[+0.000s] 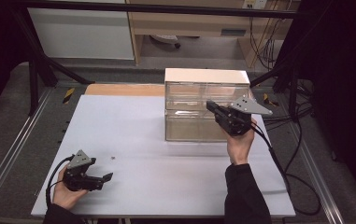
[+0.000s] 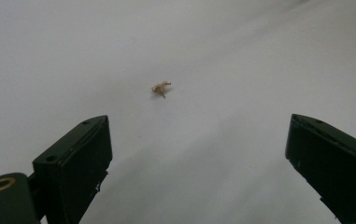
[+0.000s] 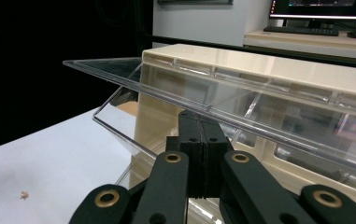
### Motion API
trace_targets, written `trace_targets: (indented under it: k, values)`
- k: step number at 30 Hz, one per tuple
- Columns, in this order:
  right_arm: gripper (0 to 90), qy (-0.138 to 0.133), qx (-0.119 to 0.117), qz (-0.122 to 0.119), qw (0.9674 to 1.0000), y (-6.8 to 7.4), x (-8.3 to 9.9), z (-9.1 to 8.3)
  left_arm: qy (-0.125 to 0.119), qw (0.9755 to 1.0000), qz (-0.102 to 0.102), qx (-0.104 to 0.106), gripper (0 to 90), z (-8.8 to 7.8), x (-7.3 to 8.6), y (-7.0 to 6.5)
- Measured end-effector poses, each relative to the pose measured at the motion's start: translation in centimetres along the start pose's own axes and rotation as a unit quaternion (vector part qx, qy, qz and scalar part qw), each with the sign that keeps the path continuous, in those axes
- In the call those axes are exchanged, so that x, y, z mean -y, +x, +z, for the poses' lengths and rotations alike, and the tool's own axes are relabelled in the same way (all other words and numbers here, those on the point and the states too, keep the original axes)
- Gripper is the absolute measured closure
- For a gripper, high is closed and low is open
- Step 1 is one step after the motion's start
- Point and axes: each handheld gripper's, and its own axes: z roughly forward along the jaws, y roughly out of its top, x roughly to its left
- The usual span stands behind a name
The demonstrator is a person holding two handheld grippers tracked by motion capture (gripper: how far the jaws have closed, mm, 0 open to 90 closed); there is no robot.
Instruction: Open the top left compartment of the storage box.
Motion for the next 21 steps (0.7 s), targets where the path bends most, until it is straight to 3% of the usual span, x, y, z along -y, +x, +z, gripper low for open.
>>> trace_targets:
  k: [21]
  values:
    - [90.0,-0.005,0.009,-0.004,0.9999,-0.3,-1.4,0.3,0.0,1.0,0.003,-0.001,7.8,-0.1,0.0,0.0]
